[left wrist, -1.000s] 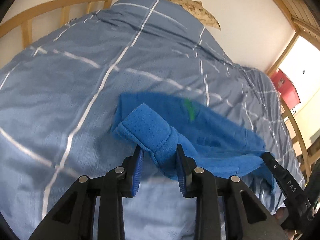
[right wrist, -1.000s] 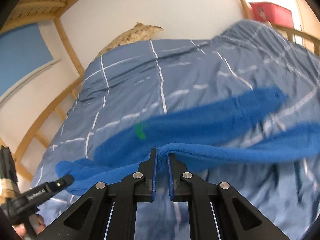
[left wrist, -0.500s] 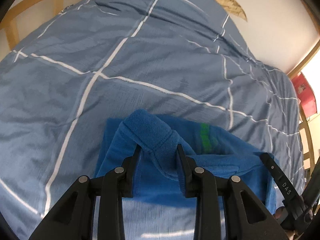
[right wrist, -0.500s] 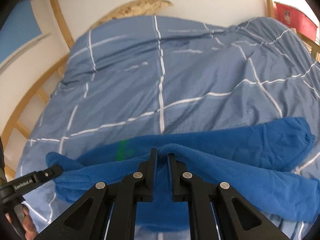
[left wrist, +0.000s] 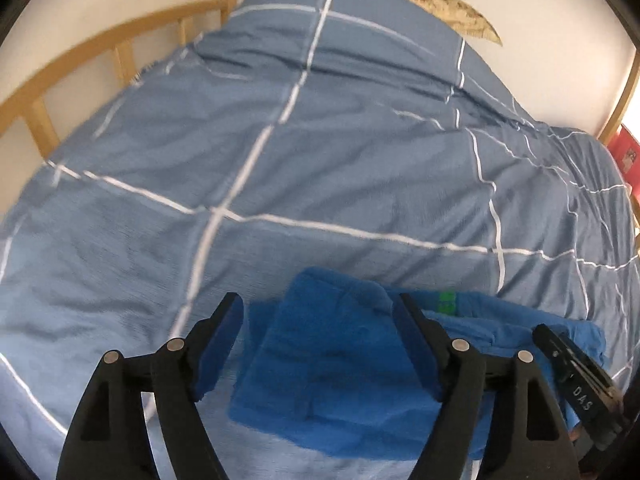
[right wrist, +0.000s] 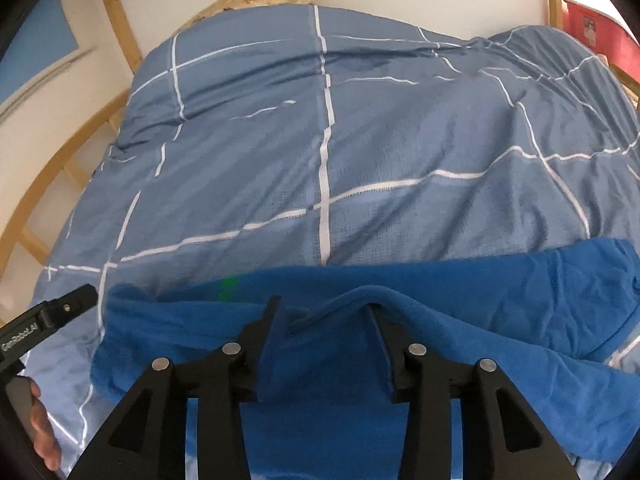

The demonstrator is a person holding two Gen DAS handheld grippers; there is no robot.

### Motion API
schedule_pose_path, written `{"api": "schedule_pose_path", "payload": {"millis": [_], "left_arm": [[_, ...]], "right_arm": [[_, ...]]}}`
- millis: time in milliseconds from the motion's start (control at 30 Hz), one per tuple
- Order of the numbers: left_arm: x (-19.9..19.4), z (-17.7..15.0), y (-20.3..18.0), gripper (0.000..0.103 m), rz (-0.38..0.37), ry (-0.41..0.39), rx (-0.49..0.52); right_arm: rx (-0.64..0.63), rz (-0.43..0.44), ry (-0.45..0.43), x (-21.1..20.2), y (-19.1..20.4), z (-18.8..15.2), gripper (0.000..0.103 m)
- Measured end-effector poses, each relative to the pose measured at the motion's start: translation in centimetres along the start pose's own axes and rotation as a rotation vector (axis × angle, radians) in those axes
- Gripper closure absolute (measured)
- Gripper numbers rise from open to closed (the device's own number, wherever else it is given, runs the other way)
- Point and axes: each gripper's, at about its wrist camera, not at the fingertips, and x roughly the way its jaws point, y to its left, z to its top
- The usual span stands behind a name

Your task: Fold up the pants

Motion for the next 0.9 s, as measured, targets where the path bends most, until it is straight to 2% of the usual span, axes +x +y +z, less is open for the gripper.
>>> {"api": "schedule_pose_path", "payload": {"millis": [33, 133, 300, 433, 533, 733, 900], "left_arm": [[-0.4, -0.1, 0.0, 0.025, 0.01, -0.002, 0.01], [-2.0, -1.3, -0.4, 0.025, 0.033, -0.004, 0.072], [-5.6, -4.5, -2.1, 0.025, 0.003, -0.044, 0.208], [-9.7, -7.3, -3.0, 0.025, -0.055, -0.081, 0.261], [-13.3, -9.5, -3.8, 0.025, -0.092, -0.102, 0.293], [-19.6, -14.0, -6.4, 0.025, -0.115, -0.173, 0.374], [-22.4, -17.0, -9.7, 0.025, -0.163, -0.188, 0.403]], "right_arm": [[-0.002, 0.011, -0.001, -0.3, 0.2, 0.0, 0.057], [-0.023, 0.035, 0.002, -2.0, 0.9, -0.3, 0.057], [-0.189, -0.004, -0.045, -6.6, 2.8, -2.3, 0.054], [-0.233, 0.011, -0.086, -11.3, 2.9, -4.5, 0.053], [-0.245, 0.023, -0.105, -15.2, 2.5, -6.7, 0.049], [-0.303, 0.012, -0.165, -22.7, 0.5, -11.2, 0.046], [-0.327, 0.012, -0.203, -26.1, -2.8, -12.8, 0.043]]}}
